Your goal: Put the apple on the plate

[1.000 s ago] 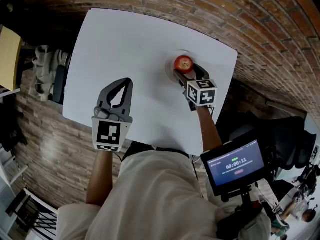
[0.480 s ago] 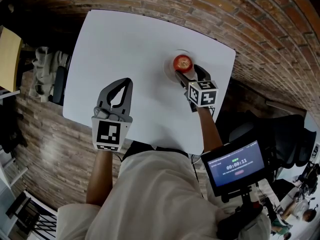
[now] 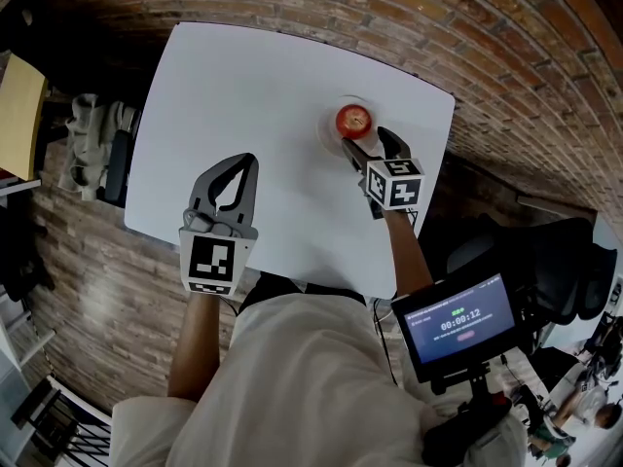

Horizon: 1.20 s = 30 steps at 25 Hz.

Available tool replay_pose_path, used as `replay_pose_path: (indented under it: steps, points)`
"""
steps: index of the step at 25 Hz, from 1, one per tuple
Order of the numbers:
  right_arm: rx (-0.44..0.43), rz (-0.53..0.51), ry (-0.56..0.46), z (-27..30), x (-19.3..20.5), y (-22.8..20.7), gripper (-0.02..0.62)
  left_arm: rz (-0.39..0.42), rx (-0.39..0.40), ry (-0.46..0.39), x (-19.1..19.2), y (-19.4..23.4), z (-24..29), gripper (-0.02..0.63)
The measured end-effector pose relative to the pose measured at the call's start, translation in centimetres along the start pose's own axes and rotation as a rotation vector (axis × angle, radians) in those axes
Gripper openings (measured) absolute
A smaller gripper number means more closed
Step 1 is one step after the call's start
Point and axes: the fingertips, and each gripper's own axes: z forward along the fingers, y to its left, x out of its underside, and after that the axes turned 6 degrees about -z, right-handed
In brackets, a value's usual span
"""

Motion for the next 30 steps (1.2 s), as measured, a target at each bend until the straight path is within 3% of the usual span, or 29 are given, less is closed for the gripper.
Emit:
replay_pose_path:
  steps: [8,10,23,30]
  points:
    - [0.019,0.003,-0.015,-1.7,-0.2,0.3,0.356,0.013,0.0,-0.023,-0.3,-0.9,-1.5,0.005]
    - [0.031,-0.001,-0.027,-2.5,-0.6,0.6,0.319,0.016,0.0,-0.032,-0.5,-1.0,-2.3,0.005]
    - [0.036,0.053,-0.091,-4.2,-1.3,1.2,0.282,0.042,0.007,-0.086,-1.3,-1.7,-4.3,0.005]
    - [0.066,0.096,-0.148,-6.2,-2.5,1.6,0.219,0.066,0.023,-0.094,-1.5,-1.9,-5.2,0.005]
